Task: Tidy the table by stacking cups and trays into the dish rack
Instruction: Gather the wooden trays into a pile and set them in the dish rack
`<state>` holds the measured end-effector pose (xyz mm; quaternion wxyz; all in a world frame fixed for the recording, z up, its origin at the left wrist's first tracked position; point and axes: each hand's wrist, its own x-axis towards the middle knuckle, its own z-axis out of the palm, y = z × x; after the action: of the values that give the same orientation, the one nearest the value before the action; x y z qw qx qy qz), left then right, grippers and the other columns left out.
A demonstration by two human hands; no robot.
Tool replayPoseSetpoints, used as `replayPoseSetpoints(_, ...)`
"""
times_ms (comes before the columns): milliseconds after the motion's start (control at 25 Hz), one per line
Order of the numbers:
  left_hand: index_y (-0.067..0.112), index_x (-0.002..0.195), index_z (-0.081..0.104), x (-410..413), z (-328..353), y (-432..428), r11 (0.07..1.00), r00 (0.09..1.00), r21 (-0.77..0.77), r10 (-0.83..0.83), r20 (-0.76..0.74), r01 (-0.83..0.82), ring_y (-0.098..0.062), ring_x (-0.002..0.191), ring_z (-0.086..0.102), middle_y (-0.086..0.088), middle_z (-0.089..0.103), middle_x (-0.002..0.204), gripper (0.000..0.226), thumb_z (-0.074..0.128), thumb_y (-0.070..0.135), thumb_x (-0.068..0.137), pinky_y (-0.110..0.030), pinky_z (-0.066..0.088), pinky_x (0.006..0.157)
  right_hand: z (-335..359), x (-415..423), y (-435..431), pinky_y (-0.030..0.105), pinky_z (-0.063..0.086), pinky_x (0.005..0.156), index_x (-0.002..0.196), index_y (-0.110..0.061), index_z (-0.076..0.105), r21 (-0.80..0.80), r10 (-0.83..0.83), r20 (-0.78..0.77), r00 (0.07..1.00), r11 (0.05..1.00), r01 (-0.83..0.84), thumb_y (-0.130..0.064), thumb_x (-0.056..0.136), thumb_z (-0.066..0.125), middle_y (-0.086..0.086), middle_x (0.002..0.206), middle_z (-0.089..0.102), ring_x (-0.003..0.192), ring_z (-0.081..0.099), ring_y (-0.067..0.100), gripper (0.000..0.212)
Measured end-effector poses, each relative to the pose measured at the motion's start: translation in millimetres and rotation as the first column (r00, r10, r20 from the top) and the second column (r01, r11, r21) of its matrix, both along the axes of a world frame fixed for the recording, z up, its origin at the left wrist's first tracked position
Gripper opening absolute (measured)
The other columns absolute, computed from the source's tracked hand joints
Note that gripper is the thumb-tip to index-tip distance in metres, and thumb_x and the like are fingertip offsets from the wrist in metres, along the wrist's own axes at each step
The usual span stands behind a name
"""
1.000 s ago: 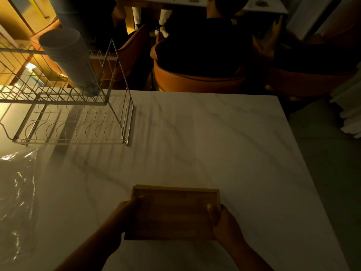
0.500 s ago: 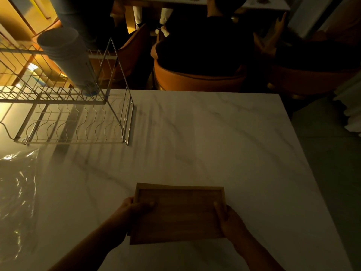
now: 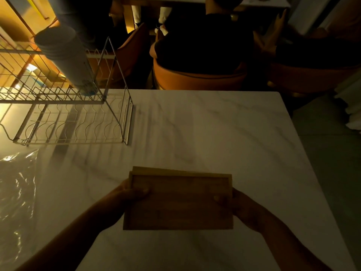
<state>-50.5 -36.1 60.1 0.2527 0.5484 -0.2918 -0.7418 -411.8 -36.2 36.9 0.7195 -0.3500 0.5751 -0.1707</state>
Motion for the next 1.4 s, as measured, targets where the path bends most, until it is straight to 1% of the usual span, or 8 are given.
replayPoseSetpoints(200, 0.031, 0.145, 0.035, 23, -1, -28, 0.943, 0.955, -0.191, -0.238, 0.18, 0.271, -0.021, 0.119, 0.06, -0.002, 0.052, 0.136, 0.104, 0.089, 0.035, 0.056, -0.032, 0.061, 0.08, 9, -15, -14, 0.039, 0.058, 0.091, 0.141, -0.032, 0.043, -0.211, 0.099, -0.087, 0.991, 0.971, -0.115, -0.003, 0.069, 0.086, -0.003, 0.131, 0.064, 0.118, 0.063, 0.015, 0.089)
replayPoseSetpoints(360, 0.048, 0.137, 0.022, 22, -15, -22, 0.785, 0.817, -0.391, -0.238, 0.525, 0.48, -0.013, 0.117, 0.058, 0.009, 0.051, 0.13, 0.105, 0.092, 0.047, 0.058, -0.037, 0.059, 0.09, 1, -14, -8, 0.013, 0.053, 0.086, 0.136, -0.048, 0.034, -0.395, 0.115, -0.292, 0.95, 0.889, -0.229, -0.014, 0.065, 0.092, -0.018, 0.13, 0.057, 0.112, 0.06, -0.008, 0.098)
replayPoseSetpoints(480, 0.037, 0.144, 0.021, 21, -30, -13, 0.657, 0.696, -0.463, -0.134, 0.706, 0.595, -0.003, 0.107, 0.063, 0.019, 0.056, 0.12, 0.106, 0.088, 0.052, 0.062, -0.025, 0.058, 0.081, -12, -12, -3, 0.011, 0.051, 0.09, 0.129, -0.064, 0.031, -0.419, 0.08, -0.427, 0.901, 0.865, -0.276, -0.037, 0.06, 0.094, -0.028, 0.123, 0.058, 0.109, 0.058, -0.014, 0.096)
replayPoseSetpoints(640, 0.024, 0.147, 0.027, 17, -48, -9, 0.648, 0.658, -0.464, -0.076, 0.749, 0.604, -0.004, 0.105, 0.064, 0.013, 0.059, 0.122, 0.109, 0.089, 0.052, 0.062, -0.026, 0.059, 0.081, -29, -14, -1, 0.027, 0.048, 0.101, 0.125, -0.072, 0.023, -0.395, 0.065, -0.473, 0.878, 0.876, -0.277, -0.052, 0.059, 0.088, -0.031, 0.129, 0.048, 0.117, 0.056, 0.001, 0.095)
replayPoseSetpoints(840, 0.019, 0.155, 0.025, 13, -62, 1, 0.65, 0.602, -0.416, -0.08, 0.794, 0.636, -0.014, 0.116, 0.061, 0.003, 0.054, 0.139, 0.117, 0.087, 0.058, 0.064, -0.03, 0.056, 0.087, -45, -20, 4, 0.021, 0.03, 0.108, 0.142, -0.046, 0.008, -0.354, 0.115, -0.555, 0.824, 0.864, -0.359, -0.04, 0.067, 0.089, -0.019, 0.141, 0.035, 0.132, 0.042, 0.009, 0.11)
replayPoseSetpoints(1040, 0.028, 0.159, 0.01, 17, -64, -1, 0.645, 0.547, -0.326, -0.172, 0.819, 0.691, -0.016, 0.124, 0.056, 0.007, 0.046, 0.148, 0.133, 0.083, 0.07, 0.055, -0.036, 0.055, 0.095, -42, -26, -4, 0.036, 0.045, 0.107, 0.151, -0.043, 0.006, -0.356, 0.163, -0.563, 0.81, 0.837, -0.415, -0.04, 0.063, 0.091, -0.016, 0.143, 0.043, 0.129, 0.049, 0.01, 0.123)
replayPoseSetpoints(1240, 0.034, 0.146, 0.019, 17, -63, -8, 0.642, 0.553, -0.342, -0.154, 0.819, 0.686, -0.006, 0.099, 0.064, 0.021, 0.051, 0.121, 0.111, 0.083, 0.066, 0.061, -0.014, 0.05, 0.069, -30, -24, -6, 0.029, 0.041, 0.106, 0.151, -0.03, 0.005, -0.38, 0.196, -0.645, 0.738, 0.756, -0.533, -0.043, 0.062, 0.09, -0.006, 0.143, 0.047, 0.128, 0.052, 0.017, 0.124)
replayPoseSetpoints(1400, 0.033, 0.144, 0.02, 17, -63, -9, 0.644, 0.553, -0.341, -0.153, 0.819, 0.685, -0.001, 0.089, 0.06, 0.022, 0.051, 0.115, 0.109, 0.084, 0.063, 0.062, -0.011, 0.046, 0.065, -1, -19, -6, 0.026, 0.043, 0.097, 0.154, -0.032, 0.01, -0.374, 0.07, -0.837, 0.542, 0.65, -0.661, -0.074, 0.061, 0.072, -0.006, 0.146, 0.034, 0.124, 0.044, 0.011, 0.119)
